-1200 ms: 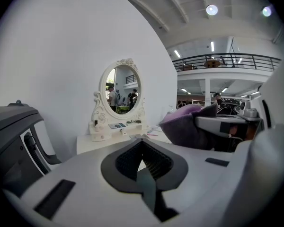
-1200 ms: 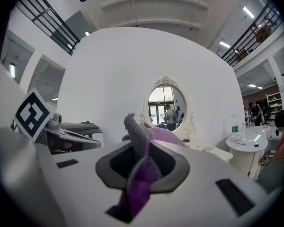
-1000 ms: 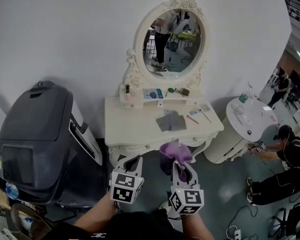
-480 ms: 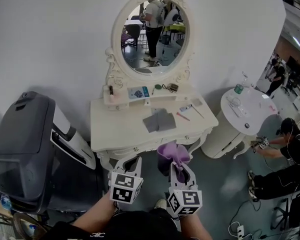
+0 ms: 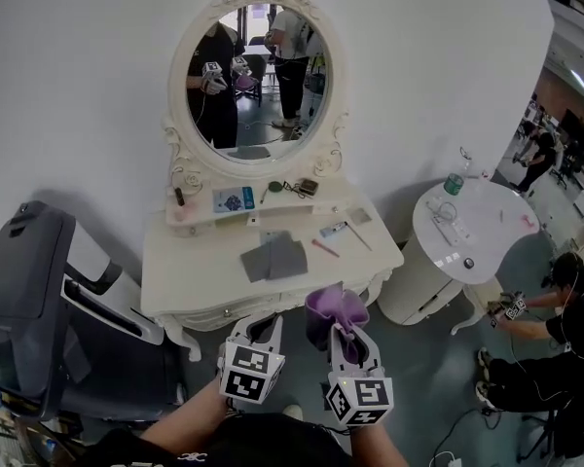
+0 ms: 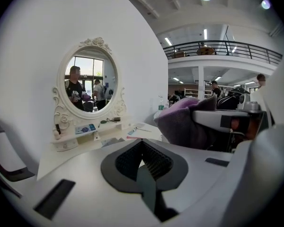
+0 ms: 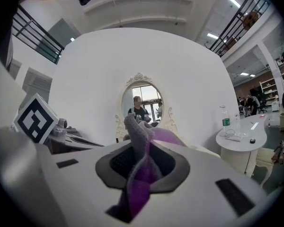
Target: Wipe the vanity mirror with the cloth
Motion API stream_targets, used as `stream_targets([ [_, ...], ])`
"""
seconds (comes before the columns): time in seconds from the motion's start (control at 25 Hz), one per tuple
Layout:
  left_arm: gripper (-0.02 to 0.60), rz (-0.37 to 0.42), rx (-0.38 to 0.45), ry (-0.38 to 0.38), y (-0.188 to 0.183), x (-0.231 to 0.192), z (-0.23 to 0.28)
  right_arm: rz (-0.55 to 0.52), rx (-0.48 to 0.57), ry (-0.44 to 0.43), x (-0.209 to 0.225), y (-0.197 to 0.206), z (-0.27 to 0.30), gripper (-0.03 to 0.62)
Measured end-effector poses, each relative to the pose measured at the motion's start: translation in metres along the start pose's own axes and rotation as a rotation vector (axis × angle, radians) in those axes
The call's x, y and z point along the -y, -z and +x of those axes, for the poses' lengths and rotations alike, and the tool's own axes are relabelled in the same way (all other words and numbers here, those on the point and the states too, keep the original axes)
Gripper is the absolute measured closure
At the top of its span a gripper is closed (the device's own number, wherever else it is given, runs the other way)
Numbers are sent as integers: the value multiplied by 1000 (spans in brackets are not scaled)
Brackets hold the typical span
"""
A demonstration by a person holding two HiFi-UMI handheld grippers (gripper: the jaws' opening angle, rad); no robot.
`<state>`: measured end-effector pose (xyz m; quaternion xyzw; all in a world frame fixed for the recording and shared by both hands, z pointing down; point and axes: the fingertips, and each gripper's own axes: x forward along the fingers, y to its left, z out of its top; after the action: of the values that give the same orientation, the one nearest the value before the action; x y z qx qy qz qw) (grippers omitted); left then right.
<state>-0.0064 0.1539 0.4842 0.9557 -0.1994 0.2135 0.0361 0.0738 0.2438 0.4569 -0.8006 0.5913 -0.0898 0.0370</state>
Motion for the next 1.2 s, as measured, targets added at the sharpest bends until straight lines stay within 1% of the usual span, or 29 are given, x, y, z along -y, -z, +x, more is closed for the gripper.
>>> stream_targets([
  [0.12,580,8,10,2,-13,19,20,-10,-20,-8,27,1,1,537],
  [0.2,580,12,2,0,-15,27,31,-24,-29,-6,41,1,2,537],
  [0.32,580,6,-26,-4,-12,34,44,-15,-38,-5,57,2,4,537],
  [0.48,580,12,-29,-16,-18,35,56,-4,-65,-14,71,9,15,537],
  [0.72,580,-18,-46,-14,-21,20,82,-15,-82,-43,69,10,44,537],
  [0.88,580,-10,-31,15,-33,12,113,-26,-79,-20,80,6,67,537],
  [0.96,580,9,-26,32,-43,6,132,-24,-74,-4,89,2,84,537],
  [1.08,580,34,-4,47,-68,-10,157,-33,-59,9,100,-12,116,537],
  [1.2,580,34,9,45,-87,-36,179,-41,-36,14,105,-29,152,537],
])
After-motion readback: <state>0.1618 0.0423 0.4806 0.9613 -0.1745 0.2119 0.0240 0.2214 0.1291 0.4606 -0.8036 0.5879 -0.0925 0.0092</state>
